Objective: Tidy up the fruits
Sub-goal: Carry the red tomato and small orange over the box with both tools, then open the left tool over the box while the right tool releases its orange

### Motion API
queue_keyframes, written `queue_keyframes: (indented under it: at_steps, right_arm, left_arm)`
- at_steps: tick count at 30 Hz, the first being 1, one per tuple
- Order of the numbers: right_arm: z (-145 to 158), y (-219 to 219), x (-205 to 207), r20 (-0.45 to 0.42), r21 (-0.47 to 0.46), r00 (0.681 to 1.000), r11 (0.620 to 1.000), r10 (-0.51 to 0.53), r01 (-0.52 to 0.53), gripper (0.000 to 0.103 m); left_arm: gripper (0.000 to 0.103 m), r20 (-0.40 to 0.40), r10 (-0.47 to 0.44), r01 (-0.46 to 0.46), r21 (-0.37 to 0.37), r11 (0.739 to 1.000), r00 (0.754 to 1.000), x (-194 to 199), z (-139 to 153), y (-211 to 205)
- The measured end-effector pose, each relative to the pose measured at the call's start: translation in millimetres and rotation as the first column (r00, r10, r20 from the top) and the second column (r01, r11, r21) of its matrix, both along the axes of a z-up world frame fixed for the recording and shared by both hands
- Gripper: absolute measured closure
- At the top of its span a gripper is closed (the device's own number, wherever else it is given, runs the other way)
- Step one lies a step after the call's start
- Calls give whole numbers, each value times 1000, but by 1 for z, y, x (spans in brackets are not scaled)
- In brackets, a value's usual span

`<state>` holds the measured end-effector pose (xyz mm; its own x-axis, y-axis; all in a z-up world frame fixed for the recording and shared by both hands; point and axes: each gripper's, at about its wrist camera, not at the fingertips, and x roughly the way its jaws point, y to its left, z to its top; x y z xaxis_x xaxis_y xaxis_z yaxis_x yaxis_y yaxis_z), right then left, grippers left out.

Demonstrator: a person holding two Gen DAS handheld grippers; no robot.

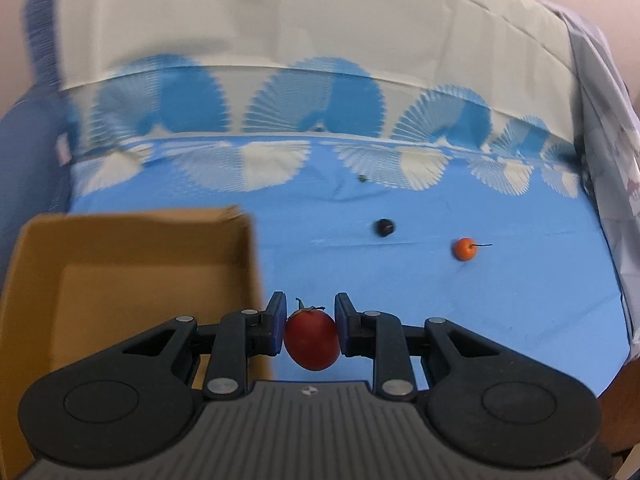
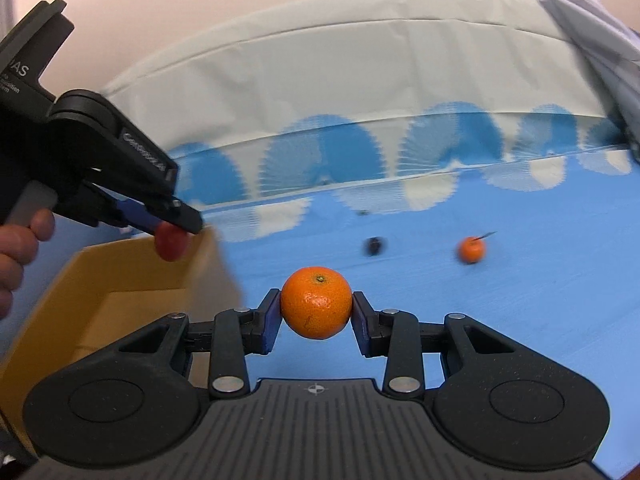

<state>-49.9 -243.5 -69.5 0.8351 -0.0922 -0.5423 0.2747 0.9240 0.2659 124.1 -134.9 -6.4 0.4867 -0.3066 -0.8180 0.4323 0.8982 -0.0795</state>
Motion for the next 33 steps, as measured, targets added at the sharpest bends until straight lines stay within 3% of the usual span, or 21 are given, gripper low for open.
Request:
queue_keyframes:
  at_steps: [10,19,25,27,33]
  right_arm:
    - [34,101,-23,-3,-39,983,982,185,-185,64]
    - [50,156,-42,-34,-78,966,962,258,-260,64]
    - [52,182,-36,-53,-102,952,947,300,-304,64]
    - [52,187,-34,-59,-107,950,944,308,-312,64]
    - [47,195,-18,-84,-124,942,934,326,-335,64]
  left_arm:
    - [74,24,130,-130,-17,991,991,-46,41,122]
    - [75,39,215,-214,-27,976,976,-72,46,203]
    - [76,11,244,-244,-37,969,970,-74,36,231]
    - [93,1,246,-246,-42,968,969,-72,33,236]
    - [93,-5,249,-249,-50,967,969,-53,18,235]
